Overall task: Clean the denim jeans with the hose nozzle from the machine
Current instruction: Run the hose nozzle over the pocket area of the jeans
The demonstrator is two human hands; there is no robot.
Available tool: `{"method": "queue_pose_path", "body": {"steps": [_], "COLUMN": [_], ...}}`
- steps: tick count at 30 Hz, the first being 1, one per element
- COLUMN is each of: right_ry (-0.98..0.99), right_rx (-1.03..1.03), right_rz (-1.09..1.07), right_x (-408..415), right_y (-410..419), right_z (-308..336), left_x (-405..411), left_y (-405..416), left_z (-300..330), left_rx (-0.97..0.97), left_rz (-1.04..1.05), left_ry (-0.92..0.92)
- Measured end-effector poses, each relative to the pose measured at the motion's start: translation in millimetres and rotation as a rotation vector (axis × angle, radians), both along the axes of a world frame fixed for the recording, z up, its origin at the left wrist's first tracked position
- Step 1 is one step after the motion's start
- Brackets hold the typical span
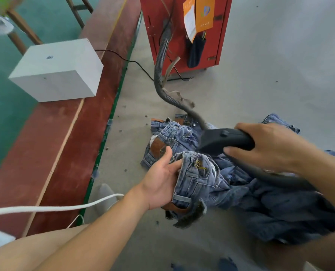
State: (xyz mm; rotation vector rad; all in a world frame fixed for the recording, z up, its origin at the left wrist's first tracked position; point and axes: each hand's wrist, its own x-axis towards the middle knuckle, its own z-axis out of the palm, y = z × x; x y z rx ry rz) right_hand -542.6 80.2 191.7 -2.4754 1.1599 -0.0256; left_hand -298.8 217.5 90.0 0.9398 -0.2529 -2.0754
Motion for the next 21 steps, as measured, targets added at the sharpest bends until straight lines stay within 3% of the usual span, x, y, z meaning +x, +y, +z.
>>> {"method": "queue_pose_path", "body": {"steps": [6,12,16,21], "right_ry": [0.212,0.173,0.074,0.221], "right_rx": [0.037,-0.117,0.064,0.144], "right_rz": [0.090,0.006,-0.030,0.021], "right_x": [3.1,21.3,9.6,15.8], "right_y": [1.8,12.7,1.0,14.7], "right_z": [-12.4,-16.8,-1.0,-16.5], "left_x": [-4.3,-2.2,-5.7,-12.7], "left_y": [0.9,5.4,4.8,5.3], "left_z": [0.3,-5.8,-5.4,-7.4], "left_rx": [0.084,0.003,-0.079,-0.139], "left_rz": [0.152,0.156,0.136,0.079], "left_ry": [-0.186,-0.368,-0.384,-0.413]}}
